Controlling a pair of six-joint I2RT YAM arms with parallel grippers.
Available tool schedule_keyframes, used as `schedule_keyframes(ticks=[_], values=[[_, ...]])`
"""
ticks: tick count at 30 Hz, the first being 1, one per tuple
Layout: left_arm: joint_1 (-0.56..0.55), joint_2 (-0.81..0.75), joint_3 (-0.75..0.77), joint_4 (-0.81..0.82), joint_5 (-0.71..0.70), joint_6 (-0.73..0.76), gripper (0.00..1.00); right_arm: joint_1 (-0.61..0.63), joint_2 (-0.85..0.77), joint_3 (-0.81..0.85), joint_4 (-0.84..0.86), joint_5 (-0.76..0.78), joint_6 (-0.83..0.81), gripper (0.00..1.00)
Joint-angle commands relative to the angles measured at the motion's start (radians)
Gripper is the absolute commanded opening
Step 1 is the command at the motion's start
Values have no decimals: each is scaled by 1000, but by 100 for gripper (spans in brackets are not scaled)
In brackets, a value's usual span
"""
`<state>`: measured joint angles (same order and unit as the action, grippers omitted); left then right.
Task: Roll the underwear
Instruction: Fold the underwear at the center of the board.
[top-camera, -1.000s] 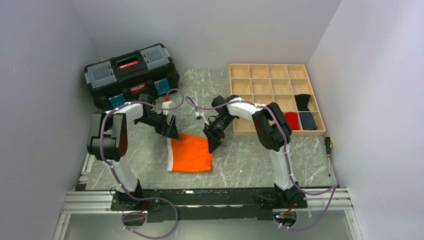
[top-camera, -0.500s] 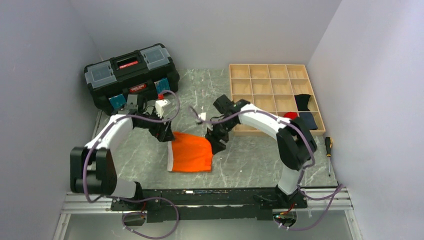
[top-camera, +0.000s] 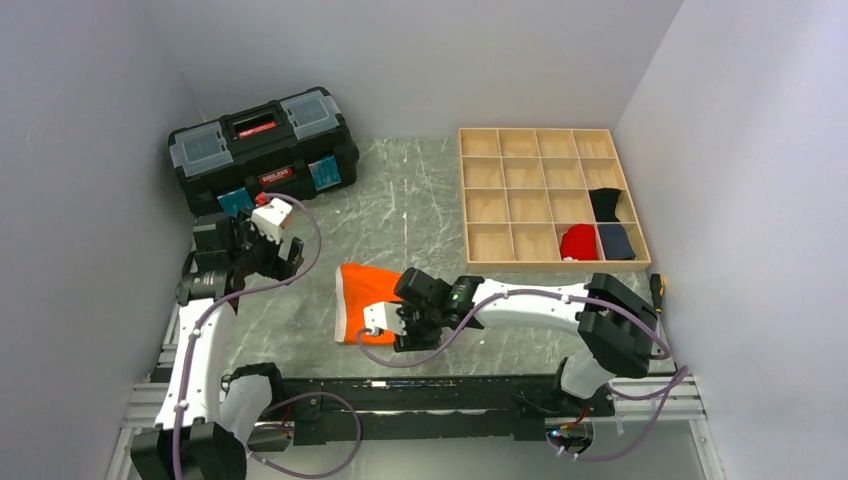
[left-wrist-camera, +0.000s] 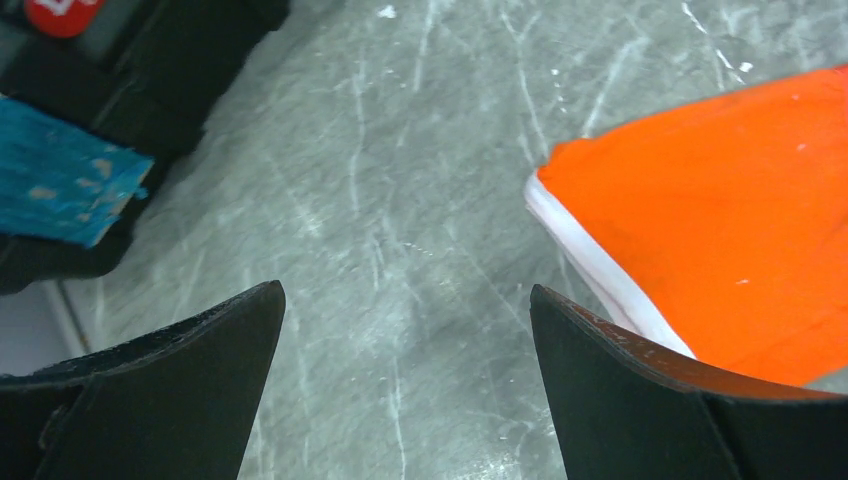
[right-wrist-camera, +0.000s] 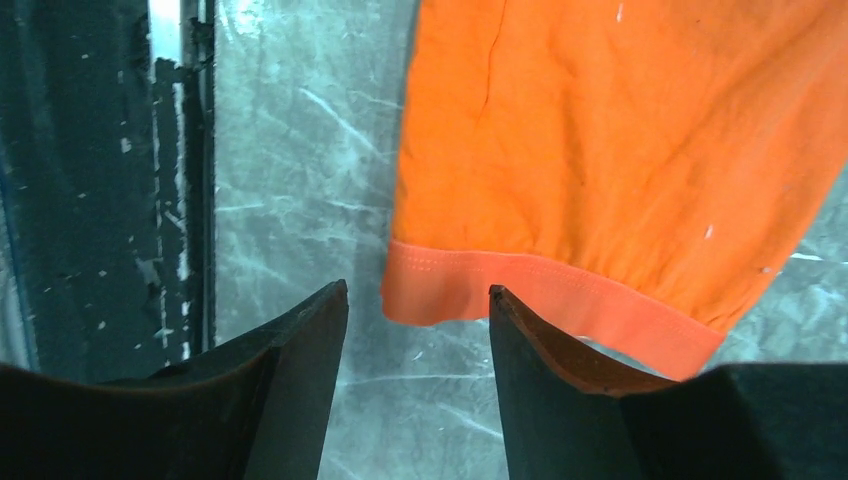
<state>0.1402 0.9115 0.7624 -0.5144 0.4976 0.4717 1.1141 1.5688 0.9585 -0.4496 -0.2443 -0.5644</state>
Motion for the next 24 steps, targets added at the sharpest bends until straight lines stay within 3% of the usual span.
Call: schedule_keyframes(ticks=[1,4,24], values=[[26,-61,-17,41,-81,-35,99,61,-9,-21,121,165,6,54],[30,-63,-9,19,-80,-42,100,91,3,-30,127,182,4,51],[30,-10,14,-16,-76,-22,99,144,67,-61,128,241,6,50]])
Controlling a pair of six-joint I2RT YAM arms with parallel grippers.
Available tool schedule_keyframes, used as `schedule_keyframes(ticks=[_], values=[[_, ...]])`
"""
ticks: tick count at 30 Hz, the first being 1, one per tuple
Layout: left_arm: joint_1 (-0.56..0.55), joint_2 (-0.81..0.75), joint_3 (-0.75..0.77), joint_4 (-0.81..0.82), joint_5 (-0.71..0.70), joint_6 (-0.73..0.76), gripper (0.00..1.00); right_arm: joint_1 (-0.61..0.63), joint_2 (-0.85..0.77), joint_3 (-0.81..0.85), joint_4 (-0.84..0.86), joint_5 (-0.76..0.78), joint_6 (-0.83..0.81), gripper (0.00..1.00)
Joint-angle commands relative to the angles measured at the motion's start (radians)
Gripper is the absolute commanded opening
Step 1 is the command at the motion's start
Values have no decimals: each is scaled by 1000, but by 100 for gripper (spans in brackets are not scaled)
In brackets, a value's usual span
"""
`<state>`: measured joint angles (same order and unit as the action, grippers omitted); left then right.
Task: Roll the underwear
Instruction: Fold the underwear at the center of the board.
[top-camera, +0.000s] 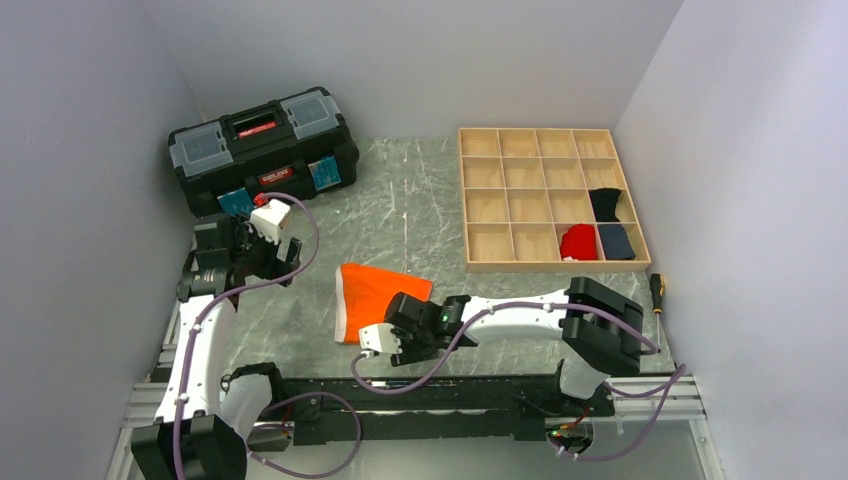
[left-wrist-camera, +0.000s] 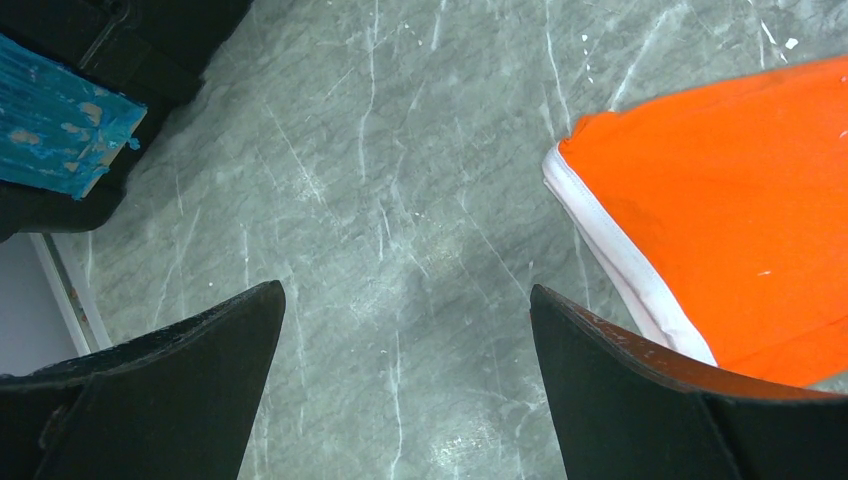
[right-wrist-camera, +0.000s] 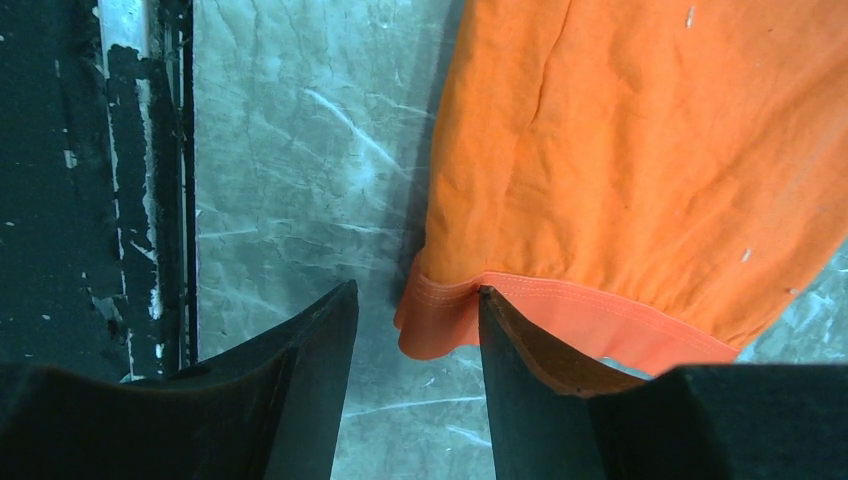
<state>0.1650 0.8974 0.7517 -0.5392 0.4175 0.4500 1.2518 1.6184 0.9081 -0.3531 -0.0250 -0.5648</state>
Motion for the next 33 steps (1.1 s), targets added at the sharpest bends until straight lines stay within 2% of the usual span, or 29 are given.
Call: schedule_keyframes(ticks=[1,9,13,19,27,33], values=[[5,5,24,9,3,-1,99,6,21,-11,32,22,8,50],[5,3,12,17,-3,6,99,8,52,-9,33,23,18,48],[5,-7,4,17,-22,31,99,9,59,-9,26,22,20,40],[4,4,26,-2,-25,44,99,9,65,-8,14,23,20,33],[5,-9,-11,-31,46,99,99,6,78,0,1,22,21,19],[4,-2,-42,-16,71,84,99,4,73,24,-18,6,31,0]])
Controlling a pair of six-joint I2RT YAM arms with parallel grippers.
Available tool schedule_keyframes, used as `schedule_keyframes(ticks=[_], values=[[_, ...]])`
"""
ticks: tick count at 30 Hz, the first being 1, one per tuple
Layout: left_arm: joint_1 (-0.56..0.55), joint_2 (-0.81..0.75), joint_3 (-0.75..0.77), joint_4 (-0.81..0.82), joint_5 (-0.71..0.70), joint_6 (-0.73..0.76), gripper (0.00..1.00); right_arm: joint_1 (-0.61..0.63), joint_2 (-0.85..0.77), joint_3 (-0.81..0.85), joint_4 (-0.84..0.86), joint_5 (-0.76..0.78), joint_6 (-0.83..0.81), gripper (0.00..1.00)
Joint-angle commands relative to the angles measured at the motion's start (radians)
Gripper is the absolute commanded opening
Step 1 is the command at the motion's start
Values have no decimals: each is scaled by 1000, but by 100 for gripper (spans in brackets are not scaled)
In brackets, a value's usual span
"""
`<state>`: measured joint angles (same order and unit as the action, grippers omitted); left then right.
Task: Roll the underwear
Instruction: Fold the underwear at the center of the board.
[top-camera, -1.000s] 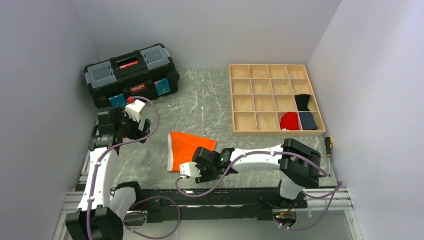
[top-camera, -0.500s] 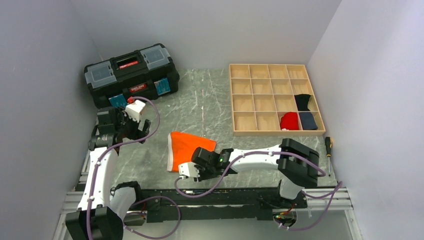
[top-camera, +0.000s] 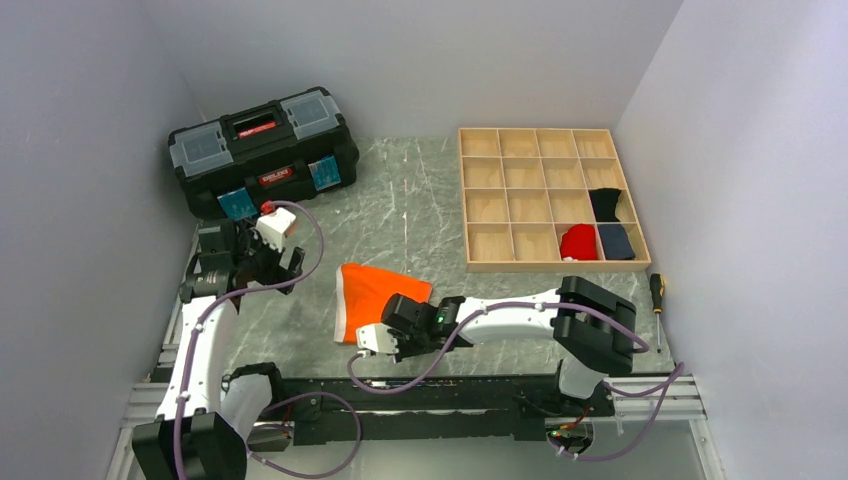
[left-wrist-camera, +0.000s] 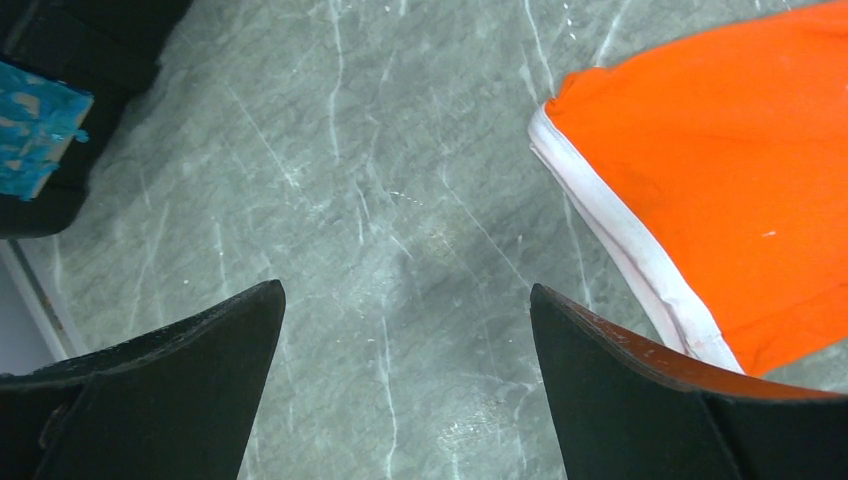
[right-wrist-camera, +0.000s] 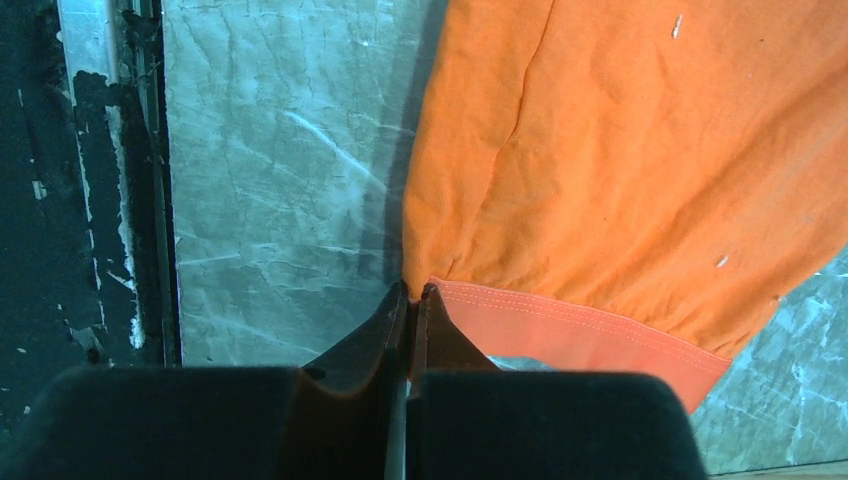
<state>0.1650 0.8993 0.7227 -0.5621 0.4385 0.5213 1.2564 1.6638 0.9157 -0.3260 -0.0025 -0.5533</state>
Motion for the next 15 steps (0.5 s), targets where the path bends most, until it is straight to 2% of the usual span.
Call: schedule_keyframes(ticks=[1,5,9,15], values=[[4,-4,-18,6,64,17,99,-2,25,22,-48,-21,22,0],[3,8,-22,-17,132,49,99,-17,6,46,-69,-62,30,0],[-1,58,0,-118,190,120,99,-66,-16,90,-120,-158,37,0],[-40,-111,-116,-87,240,240,99,-189,-19,159,-190,-378,40,0]])
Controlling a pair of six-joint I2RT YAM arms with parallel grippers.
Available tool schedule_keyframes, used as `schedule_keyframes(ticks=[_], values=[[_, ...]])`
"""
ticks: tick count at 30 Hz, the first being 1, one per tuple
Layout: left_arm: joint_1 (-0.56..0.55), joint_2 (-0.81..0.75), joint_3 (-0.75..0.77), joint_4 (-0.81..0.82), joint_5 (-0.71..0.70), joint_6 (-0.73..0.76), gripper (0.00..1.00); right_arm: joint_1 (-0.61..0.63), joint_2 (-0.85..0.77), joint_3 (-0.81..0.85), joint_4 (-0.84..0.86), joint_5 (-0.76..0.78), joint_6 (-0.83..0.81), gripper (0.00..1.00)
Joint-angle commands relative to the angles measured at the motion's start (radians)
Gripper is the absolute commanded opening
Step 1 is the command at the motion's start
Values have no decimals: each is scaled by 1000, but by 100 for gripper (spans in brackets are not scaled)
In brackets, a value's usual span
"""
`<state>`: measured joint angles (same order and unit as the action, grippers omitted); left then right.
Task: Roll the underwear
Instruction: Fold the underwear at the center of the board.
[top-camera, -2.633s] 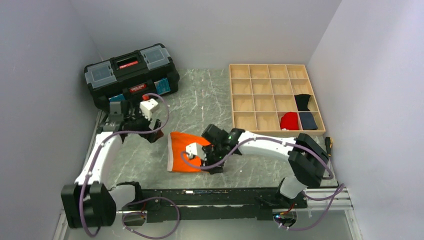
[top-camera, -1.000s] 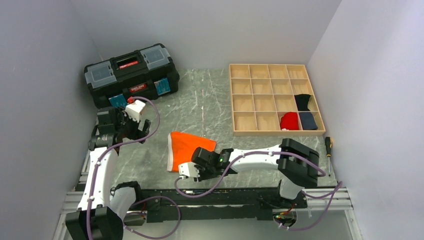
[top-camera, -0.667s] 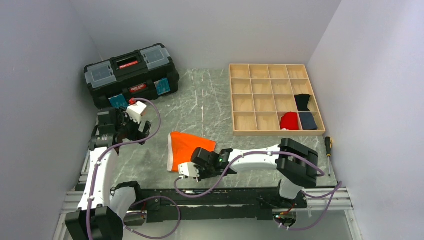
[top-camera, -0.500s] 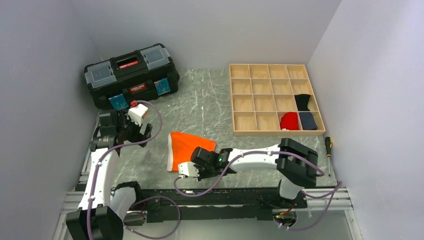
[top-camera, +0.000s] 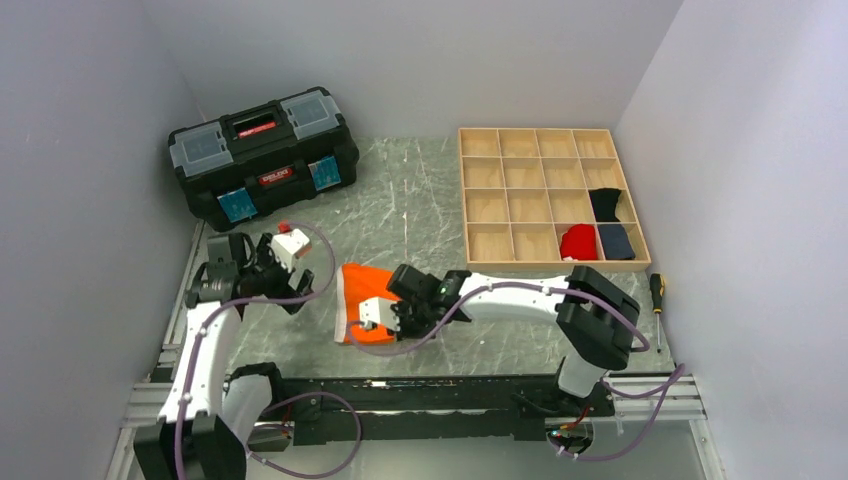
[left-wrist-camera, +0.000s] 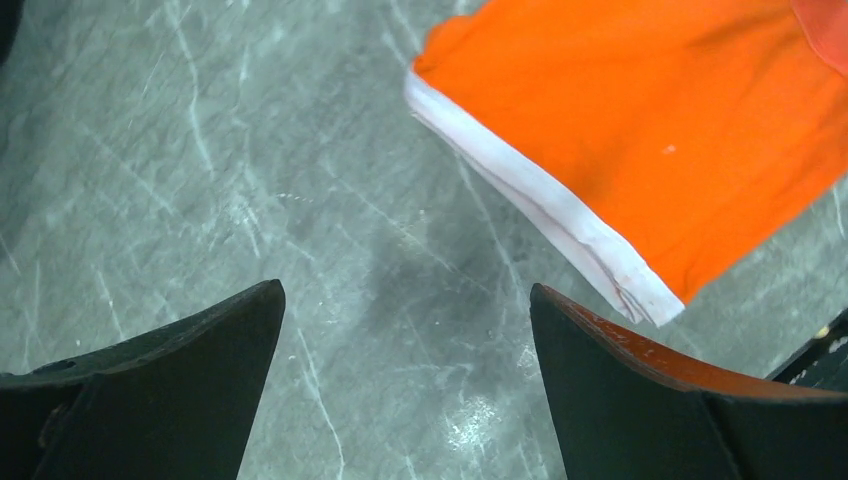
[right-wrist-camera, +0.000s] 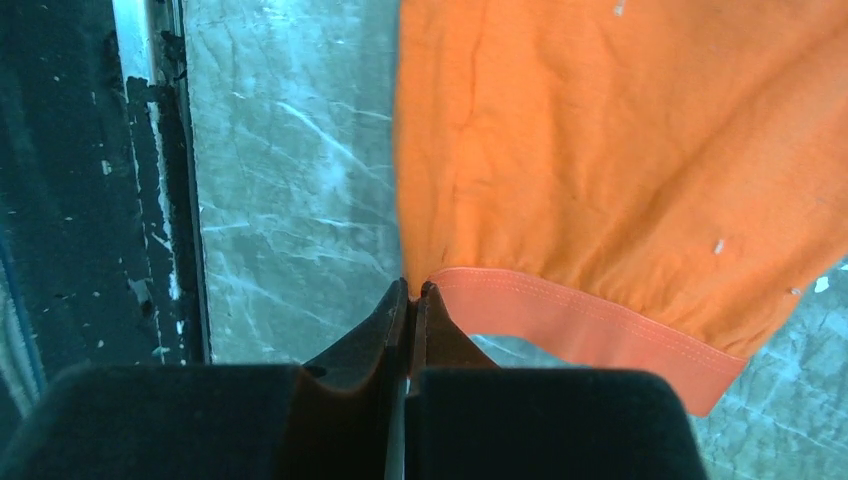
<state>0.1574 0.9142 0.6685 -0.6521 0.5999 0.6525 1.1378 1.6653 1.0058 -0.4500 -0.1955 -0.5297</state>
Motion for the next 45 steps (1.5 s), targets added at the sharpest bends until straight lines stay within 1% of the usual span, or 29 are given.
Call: schedule_keyframes(ticks=[1,5,12,18,23,25,29,33,39,45], values=[[-49,-160,-88,16,77,122,99,-88,-17,80,-72,-218,20,0],[-146,-240,-150,30,45,175,99,-143,16,117,-101,-334,12,0],[-295,-205,-178,16,-32,264,96,-222,98,203,-172,-482,-10,0],[-445,-173,-192,15,-120,253,93,-258,159,245,-219,-523,-36,0],[-649,-151,-211,14,-252,207,88,-275,181,258,-246,-550,-52,0],[-723,-139,-216,10,-307,192,85,-278,184,255,-248,-557,-56,0],[-834,-113,-227,5,-414,199,79,-283,194,259,-261,-567,-62,0],[-885,-68,-227,5,-471,209,73,-283,191,257,-259,-567,-62,0],[-915,-27,-228,29,-506,212,61,-283,191,257,-264,-568,-64,0],[-966,-38,-244,25,-531,187,57,-284,205,264,-269,-574,-64,0]])
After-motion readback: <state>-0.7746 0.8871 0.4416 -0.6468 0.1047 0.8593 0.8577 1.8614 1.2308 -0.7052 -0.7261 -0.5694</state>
